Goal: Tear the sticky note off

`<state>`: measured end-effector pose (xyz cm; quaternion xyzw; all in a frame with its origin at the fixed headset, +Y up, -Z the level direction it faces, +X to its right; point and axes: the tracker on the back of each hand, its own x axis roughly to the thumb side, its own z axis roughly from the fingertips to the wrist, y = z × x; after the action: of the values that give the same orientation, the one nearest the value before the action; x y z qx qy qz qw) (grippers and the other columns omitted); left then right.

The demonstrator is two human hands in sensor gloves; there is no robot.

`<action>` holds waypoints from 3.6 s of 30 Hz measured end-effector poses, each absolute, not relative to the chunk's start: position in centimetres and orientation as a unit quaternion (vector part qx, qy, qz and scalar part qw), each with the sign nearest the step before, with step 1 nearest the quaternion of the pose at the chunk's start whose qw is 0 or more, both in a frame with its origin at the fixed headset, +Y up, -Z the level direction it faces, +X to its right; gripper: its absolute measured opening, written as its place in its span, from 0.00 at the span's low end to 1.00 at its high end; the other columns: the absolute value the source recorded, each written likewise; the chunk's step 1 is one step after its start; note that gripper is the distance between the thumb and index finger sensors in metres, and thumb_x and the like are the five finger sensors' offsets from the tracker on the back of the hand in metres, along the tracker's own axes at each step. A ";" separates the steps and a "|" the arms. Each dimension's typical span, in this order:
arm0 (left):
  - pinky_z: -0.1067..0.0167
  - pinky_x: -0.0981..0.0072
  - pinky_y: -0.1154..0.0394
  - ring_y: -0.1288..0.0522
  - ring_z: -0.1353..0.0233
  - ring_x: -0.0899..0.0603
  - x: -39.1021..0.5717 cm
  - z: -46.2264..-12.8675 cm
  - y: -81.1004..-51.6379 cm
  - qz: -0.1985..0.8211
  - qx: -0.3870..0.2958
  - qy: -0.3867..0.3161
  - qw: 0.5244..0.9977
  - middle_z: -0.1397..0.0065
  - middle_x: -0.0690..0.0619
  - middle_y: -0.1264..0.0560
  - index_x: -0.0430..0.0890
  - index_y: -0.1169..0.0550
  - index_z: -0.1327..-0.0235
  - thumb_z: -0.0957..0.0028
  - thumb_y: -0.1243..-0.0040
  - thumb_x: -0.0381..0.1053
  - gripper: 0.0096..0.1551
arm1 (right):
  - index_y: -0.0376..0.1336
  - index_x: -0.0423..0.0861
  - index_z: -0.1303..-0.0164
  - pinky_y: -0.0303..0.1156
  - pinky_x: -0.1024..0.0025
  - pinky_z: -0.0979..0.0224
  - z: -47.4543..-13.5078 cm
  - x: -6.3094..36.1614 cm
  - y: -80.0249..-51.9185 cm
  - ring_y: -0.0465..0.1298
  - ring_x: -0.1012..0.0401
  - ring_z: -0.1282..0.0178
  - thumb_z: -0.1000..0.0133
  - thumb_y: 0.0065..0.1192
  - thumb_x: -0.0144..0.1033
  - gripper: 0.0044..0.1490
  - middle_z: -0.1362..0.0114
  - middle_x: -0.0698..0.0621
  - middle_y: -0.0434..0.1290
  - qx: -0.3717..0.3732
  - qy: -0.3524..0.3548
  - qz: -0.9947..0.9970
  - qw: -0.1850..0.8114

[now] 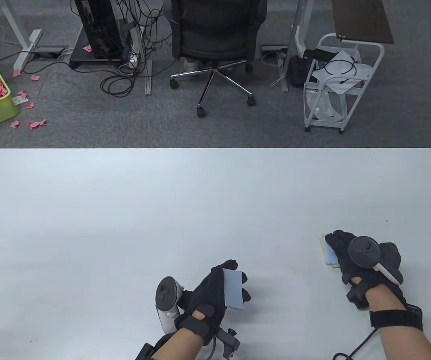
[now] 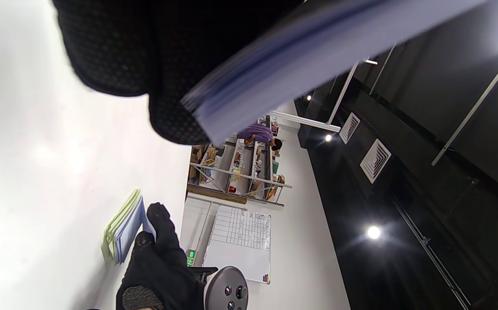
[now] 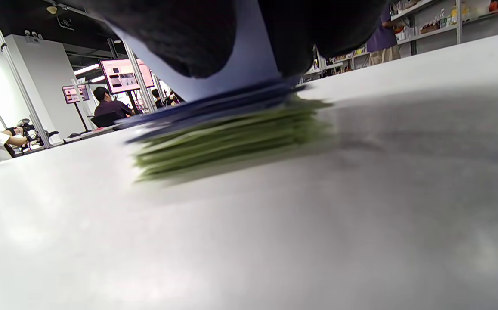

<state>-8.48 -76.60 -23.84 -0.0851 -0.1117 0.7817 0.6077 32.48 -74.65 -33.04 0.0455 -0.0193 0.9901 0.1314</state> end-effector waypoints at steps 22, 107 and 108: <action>0.43 0.40 0.21 0.16 0.45 0.37 -8.3 -23.8 -76.7 0.771 -0.088 -0.118 0.620 0.28 0.33 0.26 0.28 0.36 0.20 0.30 0.62 0.61 0.43 | 0.47 0.54 0.25 0.57 0.50 0.20 -33.5 30.8 -76.1 0.51 0.50 0.17 0.50 0.61 0.66 0.50 0.17 0.54 0.48 0.044 0.095 0.993 0.055; 0.42 0.39 0.22 0.17 0.42 0.35 -8.3 -24.1 -78.2 0.811 -0.197 -0.069 0.547 0.27 0.30 0.29 0.25 0.39 0.18 0.29 0.63 0.65 0.48 | 0.46 0.55 0.25 0.52 0.51 0.19 -25.4 23.0 -73.9 0.48 0.50 0.17 0.49 0.59 0.64 0.47 0.17 0.54 0.46 0.167 -0.015 0.975 0.145; 0.42 0.39 0.22 0.17 0.42 0.34 -8.4 -24.1 -78.3 0.801 -0.204 -0.065 0.559 0.27 0.29 0.29 0.25 0.40 0.18 0.29 0.62 0.66 0.49 | 0.46 0.55 0.25 0.52 0.50 0.19 -25.3 22.8 -73.9 0.48 0.50 0.17 0.49 0.58 0.64 0.47 0.17 0.54 0.46 0.169 -0.008 0.974 0.148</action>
<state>-8.40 -78.25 -24.08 -0.2035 -0.0650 0.8012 0.5590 22.77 -73.93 -25.35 0.1694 -0.0082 0.9743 0.1481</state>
